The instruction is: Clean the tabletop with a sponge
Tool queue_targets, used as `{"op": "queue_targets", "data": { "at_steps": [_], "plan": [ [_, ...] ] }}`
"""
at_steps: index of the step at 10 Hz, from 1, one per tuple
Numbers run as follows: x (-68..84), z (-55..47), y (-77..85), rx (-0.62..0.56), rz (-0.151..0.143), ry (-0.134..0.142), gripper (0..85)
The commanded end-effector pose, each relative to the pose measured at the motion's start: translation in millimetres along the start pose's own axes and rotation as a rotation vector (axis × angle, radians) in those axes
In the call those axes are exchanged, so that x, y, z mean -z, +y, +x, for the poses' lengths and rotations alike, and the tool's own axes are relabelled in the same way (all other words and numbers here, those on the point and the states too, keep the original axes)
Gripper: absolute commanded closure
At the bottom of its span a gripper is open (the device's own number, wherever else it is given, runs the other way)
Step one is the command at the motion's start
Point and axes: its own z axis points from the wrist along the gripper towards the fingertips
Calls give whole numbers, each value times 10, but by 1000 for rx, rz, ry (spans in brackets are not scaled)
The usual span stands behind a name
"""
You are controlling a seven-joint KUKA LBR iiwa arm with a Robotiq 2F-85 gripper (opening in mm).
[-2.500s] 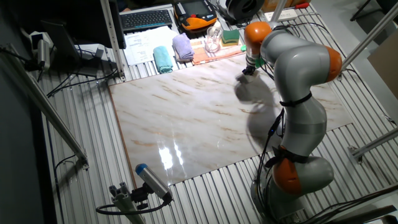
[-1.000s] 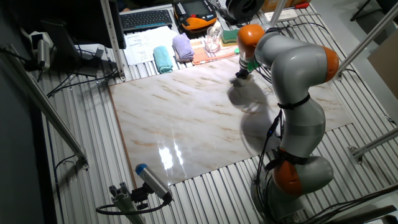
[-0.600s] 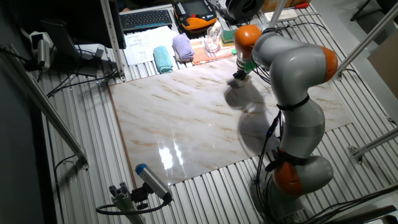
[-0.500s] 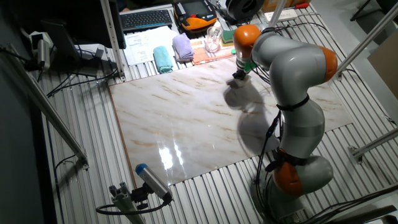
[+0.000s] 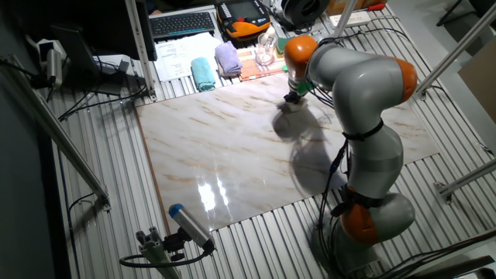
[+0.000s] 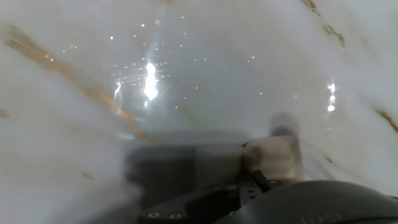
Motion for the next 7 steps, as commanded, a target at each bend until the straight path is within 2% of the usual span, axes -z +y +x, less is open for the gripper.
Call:
{"op": "queue_targets", "data": {
  "at_steps": [1,5,7],
  "plan": [
    [4,11,33,-4,0,1,850],
    [59,54,219,-27,-4,14,850],
    [96,72,312,-37,4,19,850]
  ]
}}
